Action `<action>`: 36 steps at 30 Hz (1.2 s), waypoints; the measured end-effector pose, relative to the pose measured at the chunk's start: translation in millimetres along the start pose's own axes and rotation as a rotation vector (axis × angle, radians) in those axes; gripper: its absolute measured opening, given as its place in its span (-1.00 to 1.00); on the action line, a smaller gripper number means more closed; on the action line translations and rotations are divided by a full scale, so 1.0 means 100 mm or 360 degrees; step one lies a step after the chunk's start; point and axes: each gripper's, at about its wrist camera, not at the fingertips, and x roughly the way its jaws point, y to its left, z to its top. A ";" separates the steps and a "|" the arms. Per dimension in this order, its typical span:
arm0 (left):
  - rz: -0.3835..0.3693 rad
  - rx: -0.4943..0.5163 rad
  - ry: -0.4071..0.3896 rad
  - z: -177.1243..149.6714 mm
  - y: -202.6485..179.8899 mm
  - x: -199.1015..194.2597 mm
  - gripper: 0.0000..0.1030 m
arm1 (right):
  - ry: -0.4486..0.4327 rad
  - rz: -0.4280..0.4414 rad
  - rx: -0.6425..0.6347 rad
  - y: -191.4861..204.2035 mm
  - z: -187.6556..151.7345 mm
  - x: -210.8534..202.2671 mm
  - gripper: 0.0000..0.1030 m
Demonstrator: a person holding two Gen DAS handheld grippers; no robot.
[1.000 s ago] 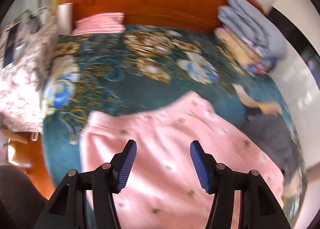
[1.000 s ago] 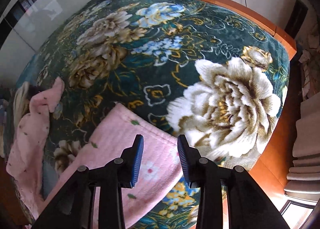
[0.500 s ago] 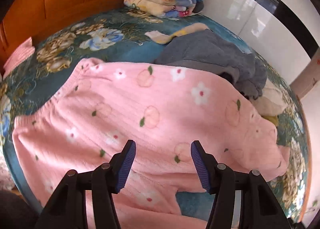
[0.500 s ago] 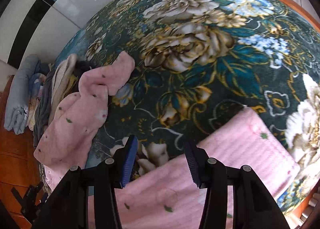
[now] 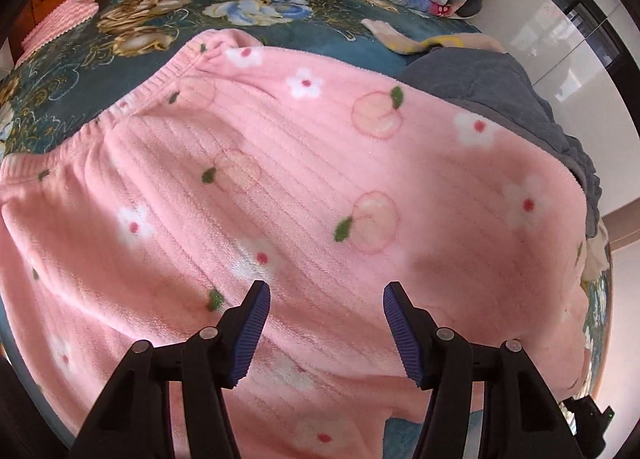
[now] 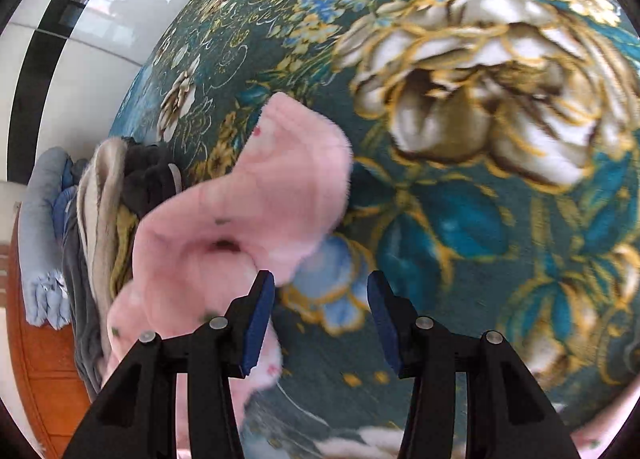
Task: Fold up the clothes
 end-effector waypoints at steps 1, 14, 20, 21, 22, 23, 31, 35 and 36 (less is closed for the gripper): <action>0.0006 0.0022 0.0006 -0.01 -0.03 0.03 0.22 | -0.0008 -0.0013 0.0001 0.04 0.02 0.05 -0.03; 0.0074 0.0193 0.0008 -0.12 -0.20 0.16 0.22 | -0.0252 -0.0111 -0.0341 0.40 0.22 -0.53 -0.79; 0.0038 0.0056 0.0060 -0.12 -0.05 0.20 0.22 | -0.0536 -0.0207 -0.0458 0.25 0.54 -1.47 -0.79; 0.0038 0.0049 0.0060 -0.13 -0.04 0.19 0.22 | -0.0544 -0.0260 -0.0481 0.24 0.58 -1.50 -0.79; 0.0040 0.0046 0.0058 -0.13 -0.03 0.19 0.22 | -0.0535 -0.0304 -0.0498 0.23 0.61 -1.51 -0.79; 0.0041 0.0043 0.0055 -0.14 -0.02 0.18 0.22 | -0.0505 -0.0343 -0.0501 0.19 0.63 -1.49 -0.79; 0.0021 -0.0001 0.0046 -0.19 0.09 0.09 0.22 | -0.0082 -0.0621 -0.0451 -0.26 0.58 -0.78 -0.74; 0.0017 -0.0026 0.0050 -0.21 0.14 0.09 0.22 | -0.0264 -0.0738 -0.0330 -0.54 0.60 -0.98 -0.47; 0.0018 -0.0028 0.0053 -0.22 0.14 0.09 0.22 | -0.0308 -0.0760 -0.0252 -0.64 0.63 -1.06 -0.47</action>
